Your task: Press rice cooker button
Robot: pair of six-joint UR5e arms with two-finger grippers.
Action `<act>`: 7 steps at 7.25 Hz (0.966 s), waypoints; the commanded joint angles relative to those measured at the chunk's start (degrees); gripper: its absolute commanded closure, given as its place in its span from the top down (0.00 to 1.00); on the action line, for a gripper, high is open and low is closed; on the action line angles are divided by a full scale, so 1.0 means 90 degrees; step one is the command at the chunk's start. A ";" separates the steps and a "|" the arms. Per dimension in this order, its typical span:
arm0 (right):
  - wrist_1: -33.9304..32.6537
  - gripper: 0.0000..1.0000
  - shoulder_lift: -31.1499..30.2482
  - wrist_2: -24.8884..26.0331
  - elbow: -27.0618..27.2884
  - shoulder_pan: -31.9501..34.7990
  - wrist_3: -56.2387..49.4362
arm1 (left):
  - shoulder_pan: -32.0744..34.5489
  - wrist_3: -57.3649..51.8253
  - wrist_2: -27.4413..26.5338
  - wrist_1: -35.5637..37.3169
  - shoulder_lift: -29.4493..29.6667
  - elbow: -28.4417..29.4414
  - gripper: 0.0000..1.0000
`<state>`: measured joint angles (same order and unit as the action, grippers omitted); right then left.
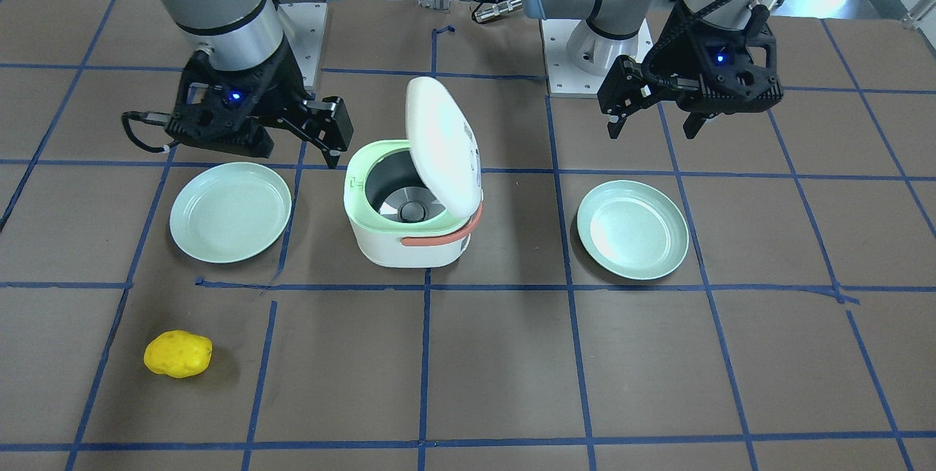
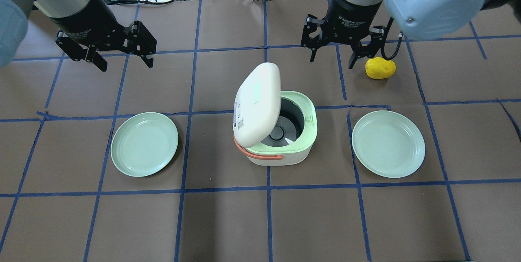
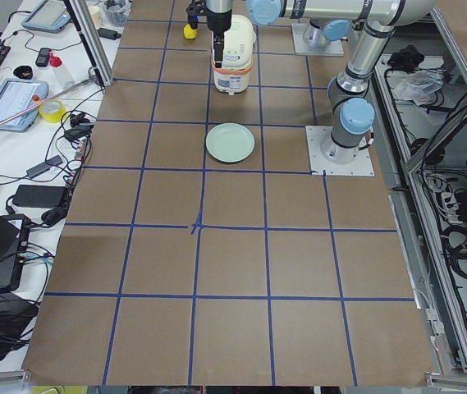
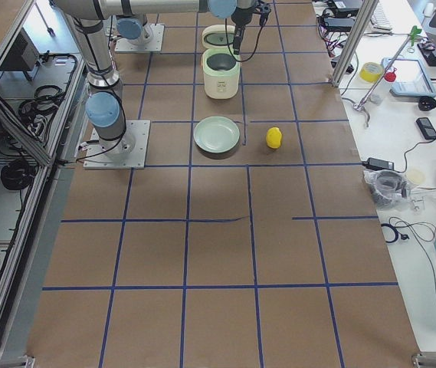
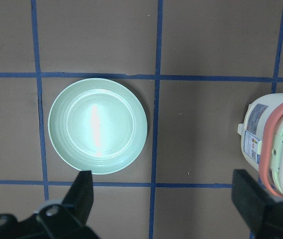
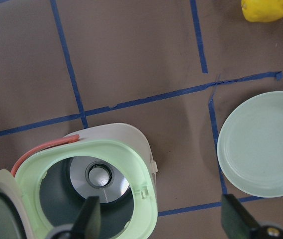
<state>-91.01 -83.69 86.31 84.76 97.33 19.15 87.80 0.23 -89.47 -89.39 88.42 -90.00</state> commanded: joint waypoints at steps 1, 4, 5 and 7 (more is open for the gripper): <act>0.0103 1.00 -0.0075 0.0475 -0.0130 -0.0247 -0.0632 | 0.0000 0.0003 0.0000 0.0000 0.0000 0.0000 1.00; 0.0374 1.00 -0.0193 0.0566 -0.0120 -0.0763 -0.1823 | 0.0000 -0.0007 0.0000 0.0000 0.0000 0.0000 1.00; 0.0492 1.00 -0.0242 0.0546 -0.0120 -0.0930 -0.2135 | 0.0000 0.0003 0.0000 0.0000 0.0000 0.0000 1.00; 0.0503 1.00 -0.0252 0.0566 -0.0101 -0.0961 -0.2128 | 0.0000 -0.0007 0.0000 0.0000 0.0000 0.0000 1.00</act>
<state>-86.74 -85.86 91.33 83.76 89.03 0.40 87.80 0.20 -89.47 -89.39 88.42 -90.00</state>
